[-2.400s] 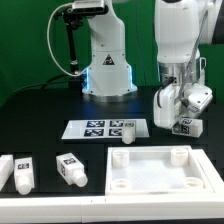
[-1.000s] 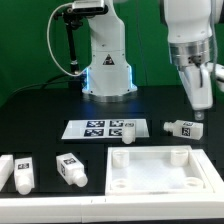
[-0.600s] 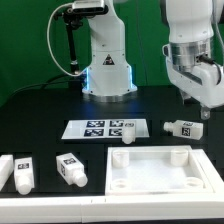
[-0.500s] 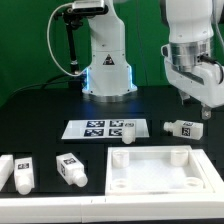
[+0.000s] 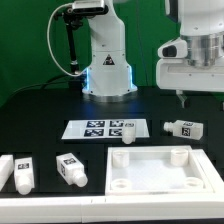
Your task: Assemble one leg
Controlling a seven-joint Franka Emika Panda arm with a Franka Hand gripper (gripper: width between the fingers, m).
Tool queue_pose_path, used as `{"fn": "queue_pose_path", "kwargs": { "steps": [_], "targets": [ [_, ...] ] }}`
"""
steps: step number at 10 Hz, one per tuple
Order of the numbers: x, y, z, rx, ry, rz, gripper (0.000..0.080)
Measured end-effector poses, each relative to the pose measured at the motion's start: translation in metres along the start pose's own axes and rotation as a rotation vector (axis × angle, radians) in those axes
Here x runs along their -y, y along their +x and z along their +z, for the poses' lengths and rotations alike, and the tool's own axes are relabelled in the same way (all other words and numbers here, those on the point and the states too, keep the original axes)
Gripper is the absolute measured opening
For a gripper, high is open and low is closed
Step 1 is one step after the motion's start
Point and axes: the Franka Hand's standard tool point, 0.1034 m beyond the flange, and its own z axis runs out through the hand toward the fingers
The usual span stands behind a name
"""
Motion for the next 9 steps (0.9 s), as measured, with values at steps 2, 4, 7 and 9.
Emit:
{"fn": "queue_pose_path", "kwargs": {
  "steps": [2, 4, 7, 9],
  "targets": [
    [-0.003, 0.001, 0.001, -0.005, -0.013, -0.182, 0.0649],
    [-0.012, 0.007, 0.004, -0.014, -0.062, -0.588, 0.0649],
    [-0.005, 0.004, 0.003, -0.012, -0.113, -0.990, 0.0649],
    [-0.008, 0.008, 0.002, -0.008, -0.124, -1.093, 0.0649]
  ]
}}
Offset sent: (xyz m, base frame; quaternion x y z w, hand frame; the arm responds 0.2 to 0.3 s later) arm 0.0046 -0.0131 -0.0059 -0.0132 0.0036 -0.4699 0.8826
